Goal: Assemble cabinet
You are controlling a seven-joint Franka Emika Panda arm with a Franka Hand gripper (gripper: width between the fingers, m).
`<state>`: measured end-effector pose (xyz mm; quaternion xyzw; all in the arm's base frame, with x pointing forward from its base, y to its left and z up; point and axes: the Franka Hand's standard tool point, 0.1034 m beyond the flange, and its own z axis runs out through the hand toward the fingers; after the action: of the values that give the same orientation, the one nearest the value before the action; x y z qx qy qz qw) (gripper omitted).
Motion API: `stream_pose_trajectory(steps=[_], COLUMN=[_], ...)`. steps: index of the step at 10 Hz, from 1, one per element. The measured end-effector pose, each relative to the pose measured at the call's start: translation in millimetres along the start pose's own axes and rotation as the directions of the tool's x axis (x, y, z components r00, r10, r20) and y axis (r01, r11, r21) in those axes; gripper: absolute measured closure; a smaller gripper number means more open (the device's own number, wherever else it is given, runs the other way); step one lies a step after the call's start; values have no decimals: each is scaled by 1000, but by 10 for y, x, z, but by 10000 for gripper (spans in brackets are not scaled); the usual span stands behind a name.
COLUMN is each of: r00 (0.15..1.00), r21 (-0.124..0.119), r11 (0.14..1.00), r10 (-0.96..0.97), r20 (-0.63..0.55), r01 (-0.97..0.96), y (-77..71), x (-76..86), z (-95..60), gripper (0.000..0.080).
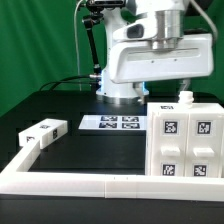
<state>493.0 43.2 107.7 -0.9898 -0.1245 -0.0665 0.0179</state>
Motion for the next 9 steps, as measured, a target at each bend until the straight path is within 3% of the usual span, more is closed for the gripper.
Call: stream_pose_trajectory(steps=[1, 4, 8, 9], r00=[1000, 1000, 964, 939], r21=[-11, -29, -23, -21], r11=[1000, 1000, 964, 939], r10=[-2, -5, 266, 344], r20=[2, 25, 15, 23], r01=[2, 6, -265, -344], y=[136, 593, 530, 597], x=[-245, -676, -649, -727], z=[24, 133, 136, 152], gripper=[60, 3, 2, 2])
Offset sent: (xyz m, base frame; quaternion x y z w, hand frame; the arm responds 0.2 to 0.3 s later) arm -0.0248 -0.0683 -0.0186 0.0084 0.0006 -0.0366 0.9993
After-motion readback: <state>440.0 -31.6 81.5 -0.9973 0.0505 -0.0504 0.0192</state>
